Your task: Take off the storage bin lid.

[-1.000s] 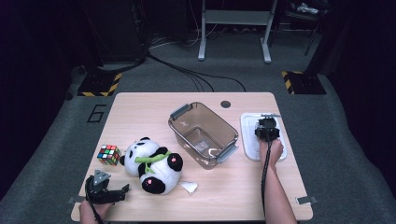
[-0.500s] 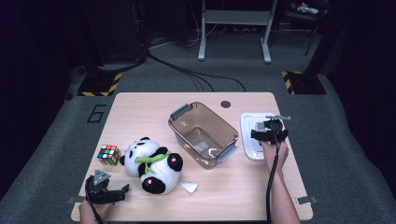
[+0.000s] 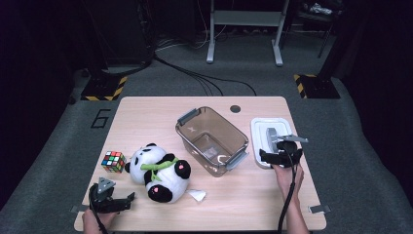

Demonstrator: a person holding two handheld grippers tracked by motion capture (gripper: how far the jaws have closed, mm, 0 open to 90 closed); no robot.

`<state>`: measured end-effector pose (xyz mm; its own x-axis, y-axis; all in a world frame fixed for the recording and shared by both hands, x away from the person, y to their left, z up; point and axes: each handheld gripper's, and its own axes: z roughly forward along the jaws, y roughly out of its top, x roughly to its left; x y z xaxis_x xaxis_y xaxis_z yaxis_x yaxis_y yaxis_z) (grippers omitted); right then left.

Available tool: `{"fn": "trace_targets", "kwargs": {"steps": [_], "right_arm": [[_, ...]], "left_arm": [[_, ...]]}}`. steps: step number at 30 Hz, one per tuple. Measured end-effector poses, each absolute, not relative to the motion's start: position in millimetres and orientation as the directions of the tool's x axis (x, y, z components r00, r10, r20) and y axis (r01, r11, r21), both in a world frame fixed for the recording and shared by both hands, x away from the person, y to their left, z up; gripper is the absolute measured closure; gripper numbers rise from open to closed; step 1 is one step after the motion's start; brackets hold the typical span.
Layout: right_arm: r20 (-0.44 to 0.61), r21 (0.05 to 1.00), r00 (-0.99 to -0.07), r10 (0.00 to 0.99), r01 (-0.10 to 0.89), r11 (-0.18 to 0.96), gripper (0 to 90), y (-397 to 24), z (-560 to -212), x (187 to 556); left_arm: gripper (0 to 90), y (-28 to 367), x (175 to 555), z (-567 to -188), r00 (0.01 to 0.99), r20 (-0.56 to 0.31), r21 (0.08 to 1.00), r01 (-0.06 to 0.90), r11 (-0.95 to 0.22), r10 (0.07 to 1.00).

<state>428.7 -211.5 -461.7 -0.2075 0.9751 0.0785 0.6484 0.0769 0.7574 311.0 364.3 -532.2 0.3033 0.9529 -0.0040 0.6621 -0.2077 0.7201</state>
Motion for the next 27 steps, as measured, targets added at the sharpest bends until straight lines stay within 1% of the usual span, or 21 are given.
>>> {"fn": "trace_targets", "kwargs": {"steps": [8,10,13,21,22,27], "right_arm": [[0.092,0.766,-0.221,0.971,0.638,0.072,0.0,-210,-472,393],[0.072,0.769,-0.222,0.972,0.633,0.088,0.0,-209,-475,384],[0.072,0.768,-0.227,0.971,0.634,0.092,0.0,-210,-482,372],[0.061,0.751,-0.249,0.967,0.649,0.120,0.0,-210,-500,354],[0.056,0.751,-0.249,0.967,0.649,0.124,0.0,-210,-501,352],[0.019,0.738,-0.257,0.966,0.655,0.159,0.0,-209,-510,346]], "left_arm": [[0.3,364,311,-533,0.302,-0.003,0.724,0.658,-0.206,0.953],[0.2,364,311,-533,0.301,-0.003,0.725,0.657,-0.205,0.954],[0.2,364,311,-532,0.302,-0.003,0.722,0.660,-0.207,0.953],[0.0,365,312,-532,0.306,-0.004,0.723,0.659,-0.209,0.952],[0.0,365,312,-531,0.315,-0.001,0.712,0.666,-0.221,0.949],[0.0,365,313,-532,0.317,-0.002,0.722,0.656,-0.218,0.948]]}}
